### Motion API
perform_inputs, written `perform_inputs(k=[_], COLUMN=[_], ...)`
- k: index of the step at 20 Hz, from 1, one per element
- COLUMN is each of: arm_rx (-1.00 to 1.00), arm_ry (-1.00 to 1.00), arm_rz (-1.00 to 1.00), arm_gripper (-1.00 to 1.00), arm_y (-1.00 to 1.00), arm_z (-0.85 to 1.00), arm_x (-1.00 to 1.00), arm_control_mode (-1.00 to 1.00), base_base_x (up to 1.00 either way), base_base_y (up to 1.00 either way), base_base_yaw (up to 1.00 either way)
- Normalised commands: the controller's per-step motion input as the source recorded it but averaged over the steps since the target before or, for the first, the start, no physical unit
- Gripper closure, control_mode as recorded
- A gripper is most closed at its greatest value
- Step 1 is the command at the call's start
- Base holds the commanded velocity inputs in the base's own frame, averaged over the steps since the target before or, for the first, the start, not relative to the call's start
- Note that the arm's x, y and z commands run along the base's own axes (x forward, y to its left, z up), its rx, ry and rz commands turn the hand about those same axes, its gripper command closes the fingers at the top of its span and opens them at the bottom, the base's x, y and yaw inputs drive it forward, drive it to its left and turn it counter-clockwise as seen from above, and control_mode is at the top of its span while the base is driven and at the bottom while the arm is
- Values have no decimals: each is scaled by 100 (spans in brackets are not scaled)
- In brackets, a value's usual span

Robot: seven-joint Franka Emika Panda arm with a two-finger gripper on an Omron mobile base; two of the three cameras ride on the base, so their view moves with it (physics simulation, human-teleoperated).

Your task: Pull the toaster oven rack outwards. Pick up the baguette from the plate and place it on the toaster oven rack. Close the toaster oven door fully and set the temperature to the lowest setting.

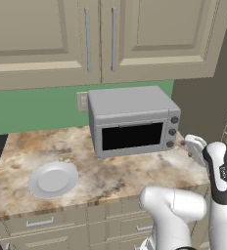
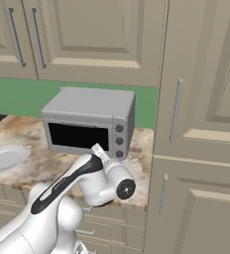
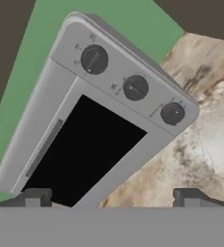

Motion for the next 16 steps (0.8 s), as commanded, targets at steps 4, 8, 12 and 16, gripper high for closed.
perform_inputs(k=[4, 8, 12, 16], arm_rx=[0, 0, 0, 0], arm_ry=[-17, -8, 0, 0], arm_rz=[-7, -4, 0, 0], arm_gripper=[-100, -100, -100, -100], arm_y=[0, 0, 0, 0], arm_z=[-7, -4, 0, 0], arm_x=[35, 18, 0, 0], arm_control_mode=[-100, -100, -100, -100], base_base_x=[0, 0, 0, 0], base_base_y=[0, 0, 0, 0], base_base_yaw=[0, 0, 0, 0])
